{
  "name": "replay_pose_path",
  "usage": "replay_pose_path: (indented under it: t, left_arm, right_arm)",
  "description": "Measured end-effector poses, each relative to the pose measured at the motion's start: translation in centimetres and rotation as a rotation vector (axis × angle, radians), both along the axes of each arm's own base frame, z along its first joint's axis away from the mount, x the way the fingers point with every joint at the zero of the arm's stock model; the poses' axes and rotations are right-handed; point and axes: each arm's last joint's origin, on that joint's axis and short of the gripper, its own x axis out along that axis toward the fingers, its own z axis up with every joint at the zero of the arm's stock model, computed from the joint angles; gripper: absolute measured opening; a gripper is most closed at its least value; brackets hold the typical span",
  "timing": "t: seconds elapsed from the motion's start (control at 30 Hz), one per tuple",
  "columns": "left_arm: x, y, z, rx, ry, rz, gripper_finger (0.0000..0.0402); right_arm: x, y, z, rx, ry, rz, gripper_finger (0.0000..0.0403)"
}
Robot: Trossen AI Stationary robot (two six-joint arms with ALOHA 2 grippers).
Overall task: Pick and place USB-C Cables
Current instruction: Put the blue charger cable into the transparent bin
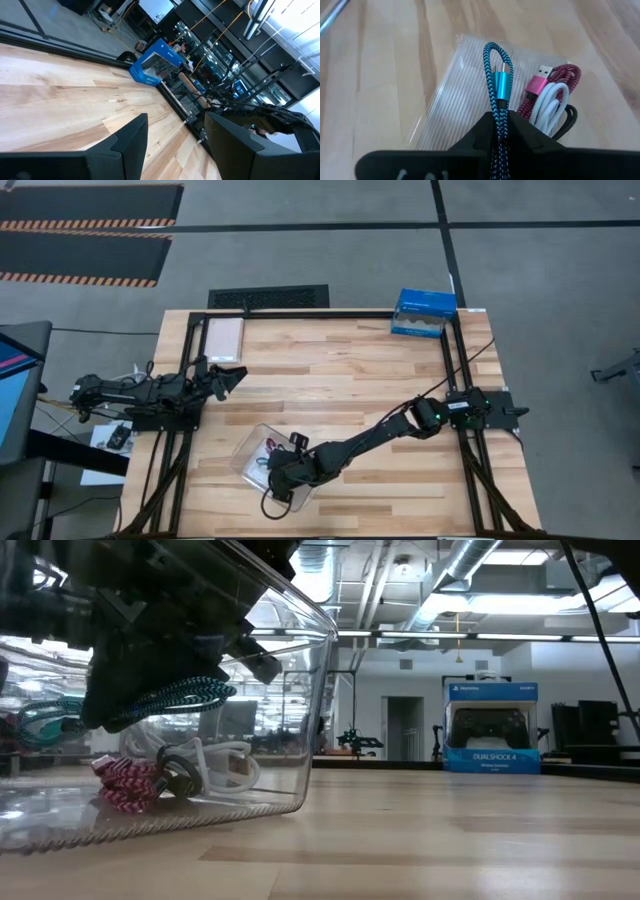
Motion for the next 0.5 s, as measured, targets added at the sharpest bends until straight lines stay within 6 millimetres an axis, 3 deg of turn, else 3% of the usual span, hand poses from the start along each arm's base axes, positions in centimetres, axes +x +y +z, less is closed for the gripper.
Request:
replay_pose_path:
  t: [0.5]
  left_arm:
    - [0.0,0.0,0.0,-0.002,-0.001,0.0,0.0185]
  right_arm:
    - [0.03,0.42,0.1,-0.008,-0.005,0.074,0.0058]
